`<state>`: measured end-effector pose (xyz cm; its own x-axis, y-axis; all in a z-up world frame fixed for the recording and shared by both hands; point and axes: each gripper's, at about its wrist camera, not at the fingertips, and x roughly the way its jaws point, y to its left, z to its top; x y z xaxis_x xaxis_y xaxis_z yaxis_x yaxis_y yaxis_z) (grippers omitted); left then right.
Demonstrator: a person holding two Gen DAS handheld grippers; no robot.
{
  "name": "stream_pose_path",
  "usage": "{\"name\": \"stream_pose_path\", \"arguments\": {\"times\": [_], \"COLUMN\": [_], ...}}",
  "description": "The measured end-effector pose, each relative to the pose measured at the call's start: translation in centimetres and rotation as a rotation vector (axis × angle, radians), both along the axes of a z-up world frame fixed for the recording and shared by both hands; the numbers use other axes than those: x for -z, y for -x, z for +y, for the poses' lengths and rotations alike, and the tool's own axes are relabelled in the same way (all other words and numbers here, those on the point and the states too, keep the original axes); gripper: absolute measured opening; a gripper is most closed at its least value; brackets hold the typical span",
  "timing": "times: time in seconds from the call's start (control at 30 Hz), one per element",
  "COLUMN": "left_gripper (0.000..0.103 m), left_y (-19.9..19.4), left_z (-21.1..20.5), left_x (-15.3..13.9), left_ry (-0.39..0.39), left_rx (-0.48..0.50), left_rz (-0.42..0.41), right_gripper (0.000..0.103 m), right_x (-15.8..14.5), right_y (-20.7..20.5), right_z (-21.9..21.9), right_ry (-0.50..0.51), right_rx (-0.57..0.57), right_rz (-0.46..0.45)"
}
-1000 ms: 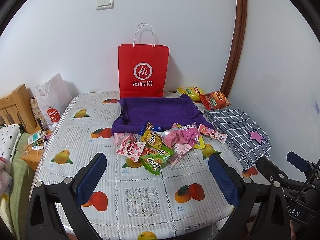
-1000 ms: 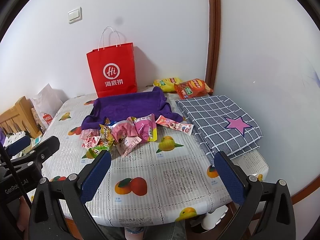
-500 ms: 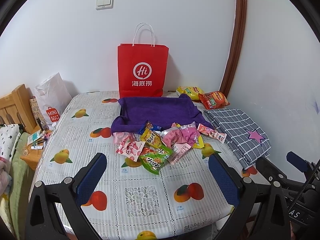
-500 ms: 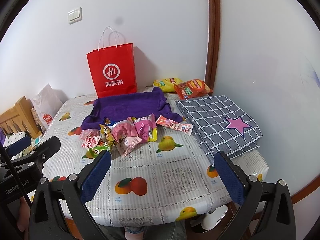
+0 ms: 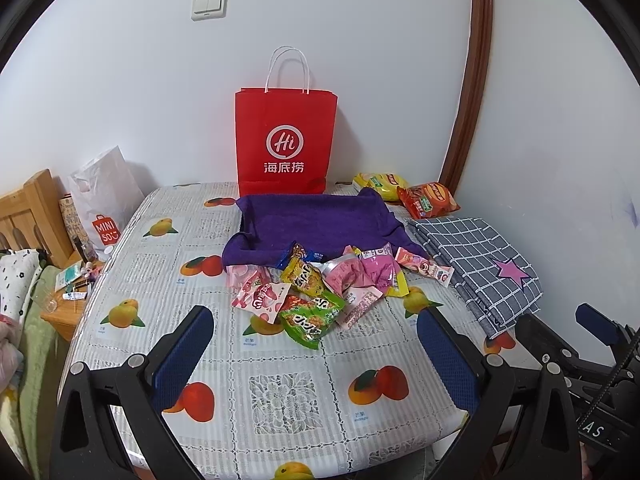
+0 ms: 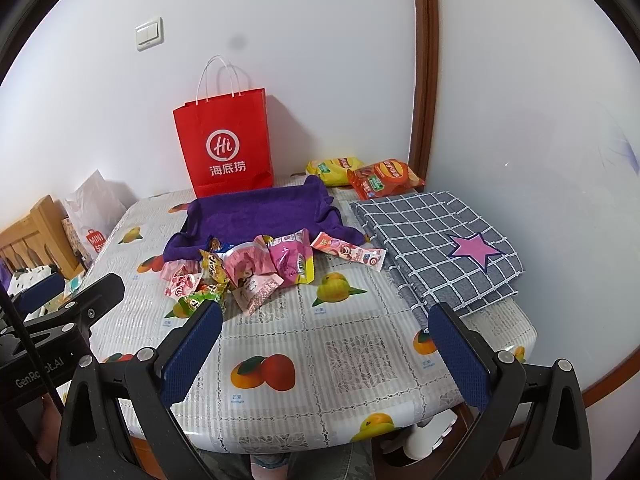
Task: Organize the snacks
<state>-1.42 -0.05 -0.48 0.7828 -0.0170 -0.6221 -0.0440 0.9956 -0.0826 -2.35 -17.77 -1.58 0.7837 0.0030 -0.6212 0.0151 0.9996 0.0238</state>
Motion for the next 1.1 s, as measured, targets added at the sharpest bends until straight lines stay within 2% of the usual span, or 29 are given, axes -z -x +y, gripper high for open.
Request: {"name": "stream_pose_path", "arguments": {"times": [0.8,1.1], "left_gripper": [0.102,0.102], "left_y": [-1.5,-4.0], "left_z": [-0.2,0.7], "left_x": [0.8,3.0], "left_ry": [-0.021,-0.023], "left_rx": [0.022,0.014], "left_rz": [0.011,0.05], "right_gripper": [0.102,0.102], "right_x": [0.7,2.7], "right_y": [-0.5,-2.5], "right_z": [0.0,-0.6], "right_ry": [-0.001,0.015], "right_rx": [0.001,-0.013], "right_rz": [-0.01,0.014]}}
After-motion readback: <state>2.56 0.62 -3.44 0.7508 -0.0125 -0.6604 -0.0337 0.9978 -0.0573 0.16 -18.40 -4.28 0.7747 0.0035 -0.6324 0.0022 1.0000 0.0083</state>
